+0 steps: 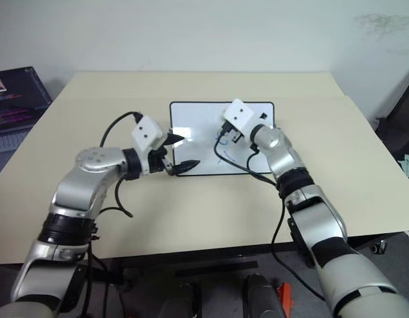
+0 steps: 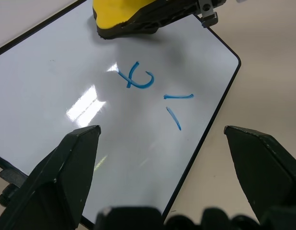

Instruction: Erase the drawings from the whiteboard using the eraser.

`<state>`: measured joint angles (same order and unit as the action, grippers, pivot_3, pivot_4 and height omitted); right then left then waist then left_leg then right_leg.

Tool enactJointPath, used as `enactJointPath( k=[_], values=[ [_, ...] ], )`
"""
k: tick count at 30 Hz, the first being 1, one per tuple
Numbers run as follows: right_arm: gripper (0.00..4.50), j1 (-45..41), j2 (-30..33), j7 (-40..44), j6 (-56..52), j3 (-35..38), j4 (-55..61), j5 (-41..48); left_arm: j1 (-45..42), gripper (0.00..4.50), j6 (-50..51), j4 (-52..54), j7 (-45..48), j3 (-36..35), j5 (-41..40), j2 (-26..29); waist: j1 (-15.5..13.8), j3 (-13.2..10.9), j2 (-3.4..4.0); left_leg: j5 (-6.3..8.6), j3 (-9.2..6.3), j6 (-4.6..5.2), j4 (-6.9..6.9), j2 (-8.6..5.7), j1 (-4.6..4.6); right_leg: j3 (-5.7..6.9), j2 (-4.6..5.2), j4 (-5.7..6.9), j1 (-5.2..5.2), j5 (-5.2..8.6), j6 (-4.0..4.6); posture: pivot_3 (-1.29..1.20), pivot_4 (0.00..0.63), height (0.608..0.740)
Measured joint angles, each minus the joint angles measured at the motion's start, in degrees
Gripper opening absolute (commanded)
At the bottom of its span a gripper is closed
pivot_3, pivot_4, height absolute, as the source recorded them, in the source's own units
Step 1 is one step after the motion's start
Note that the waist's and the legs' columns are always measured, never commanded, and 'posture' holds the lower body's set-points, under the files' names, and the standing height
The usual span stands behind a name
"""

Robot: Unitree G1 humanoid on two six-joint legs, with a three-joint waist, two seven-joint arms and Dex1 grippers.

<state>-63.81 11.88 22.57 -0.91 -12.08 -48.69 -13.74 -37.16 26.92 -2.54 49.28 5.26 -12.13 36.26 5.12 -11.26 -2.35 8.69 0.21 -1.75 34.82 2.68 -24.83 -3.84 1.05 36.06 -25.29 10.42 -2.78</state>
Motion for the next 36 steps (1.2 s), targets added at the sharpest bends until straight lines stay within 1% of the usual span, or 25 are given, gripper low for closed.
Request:
enactJointPath(
  k=[2,5,7,9,12,17,29,36],
  values=[
    [0.97,1.3,0.8,1.8,-1.5,0.6,3.6,1.5,0.5,4.5,0.0,0.0,0.0,-0.1,0.0,0.5,-0.1,0.0,0.0,0.0,0.01,-0.01,-0.02,0.0,-0.04,0.0,0.0,-0.02,-0.02,0.02,-0.02,0.0,0.15,0.74],
    [0.97,4.0,3.2,5.6,-5.0,1.9,12.1,3.8,0.7,4.5,0.0,0.0,0.1,-0.2,0.0,1.2,-0.3,0.0,0.0,0.01,0.0,-0.02,-0.07,0.0,-0.06,0.03,0.0,-0.03,-0.03,0.08,-0.02,0.0,0.15,0.74],
    [0.97,6.7,5.6,8.1,-7.2,2.0,18.4,4.7,1.4,4.5,0.0,0.1,0.3,-0.7,0.0,2.1,-0.4,0.0,0.0,0.02,0.0,-0.02,-0.09,0.0,-0.06,0.04,0.01,-0.03,-0.03,0.11,0.0,0.0,0.15,0.74],
    [0.97,11.0,9.6,11.2,-9.8,2.0,25.2,5.4,2.9,4.5,-0.1,0.2,0.7,-1.1,0.0,3.5,-0.6,0.0,0.0,0.02,0.0,-0.03,-0.1,0.0,-0.06,0.05,0.03,-0.04,-0.03,0.14,0.01,0.0,0.15,0.74],
    [0.97,16.1,14.1,14.1,-13.2,2.0,30.7,5.5,4.8,4.5,-0.1,0.2,1.5,-1.3,-0.1,4.7,-0.6,0.0,0.0,0.02,0.04,-0.03,-0.07,0.0,-0.06,0.03,0.04,-0.05,-0.03,0.14,0.03,0.0,0.15,0.74],
    [0.97,20.3,16.4,15.8,-15.7,1.9,36.4,5.4,5.5,4.5,-0.1,1.6,2.7,-1.4,-0.6,5.1,-0.3,0.0,-0.01,0.02,0.06,-0.03,-0.03,0.0,-0.02,0.01,0.04,-0.04,-0.04,0.14,0.03,0.0,0.15,0.74],
    [0.97,24.8,18.5,16.2,-17.6,1.8,44.3,5.0,8.4,4.5,0.9,4.9,4.2,-2.2,-1.6,7.4,-0.5,0.0,-0.02,0.03,0.05,-0.05,-0.05,0.0,-0.04,0.02,0.05,-0.06,-0.04,0.15,0.04,0.0,0.15,0.74],
    [0.97,26.7,20.4,16.3,-18.7,2.1,46.6,6.0,10.3,4.5,1.4,6.5,4.2,-3.5,-1.8,8.0,-0.5,0.0,-0.03,0.03,0.07,-0.05,0.0,0.0,-0.02,0.01,0.06,-0.06,-0.04,0.15,0.04,0.0,0.15,0.74]
  ],
)
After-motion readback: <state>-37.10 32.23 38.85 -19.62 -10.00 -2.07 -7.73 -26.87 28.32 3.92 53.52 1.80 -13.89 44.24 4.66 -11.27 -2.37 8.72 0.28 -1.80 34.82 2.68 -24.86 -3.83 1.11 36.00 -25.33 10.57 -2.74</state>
